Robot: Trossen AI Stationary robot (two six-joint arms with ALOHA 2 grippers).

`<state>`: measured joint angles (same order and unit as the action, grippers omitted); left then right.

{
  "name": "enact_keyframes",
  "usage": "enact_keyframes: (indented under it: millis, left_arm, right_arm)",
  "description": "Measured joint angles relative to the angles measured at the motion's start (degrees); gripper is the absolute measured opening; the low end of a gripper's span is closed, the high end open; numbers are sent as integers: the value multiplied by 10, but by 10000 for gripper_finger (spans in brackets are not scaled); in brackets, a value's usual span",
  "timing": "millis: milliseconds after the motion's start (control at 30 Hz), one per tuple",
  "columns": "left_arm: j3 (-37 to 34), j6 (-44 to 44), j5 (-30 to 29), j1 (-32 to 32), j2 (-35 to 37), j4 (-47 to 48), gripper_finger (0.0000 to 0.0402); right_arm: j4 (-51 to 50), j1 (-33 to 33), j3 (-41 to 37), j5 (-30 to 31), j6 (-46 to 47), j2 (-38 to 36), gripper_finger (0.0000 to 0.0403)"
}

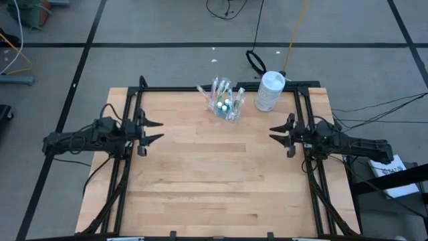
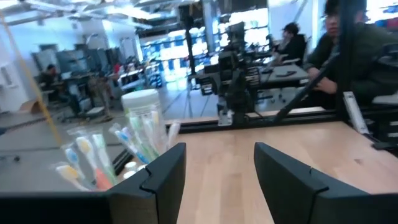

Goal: Pick & Place toothbrushing station
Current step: Return to Home Position

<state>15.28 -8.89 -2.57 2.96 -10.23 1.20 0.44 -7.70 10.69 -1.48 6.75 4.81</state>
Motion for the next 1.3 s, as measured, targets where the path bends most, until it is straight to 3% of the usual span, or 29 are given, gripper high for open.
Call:
enact_keyframes:
  millis: [133, 267, 467, 700, 1300]
  left_arm:
    - [-45, -9, 24, 0, 50, -17, 196]
    - [-87, -4, 26, 0, 98, -26, 196]
    - [-144, 12, 31, 0, 100, -99, 196]
    - [-144, 30, 40, 0, 99, -77, 196]
    - [-144, 135, 41, 0, 99, -22, 196]
  right_arm:
    - [12, 0, -19, -2, -7, -47, 125]
    - [7, 0, -22, -3, -13, -45, 125]
    - [58, 0, -63, -2, -6, -46, 125]
    - [116, -1, -96, -1, -18, -46, 125]
    - [111, -1, -98, -1, -29, -45, 125]
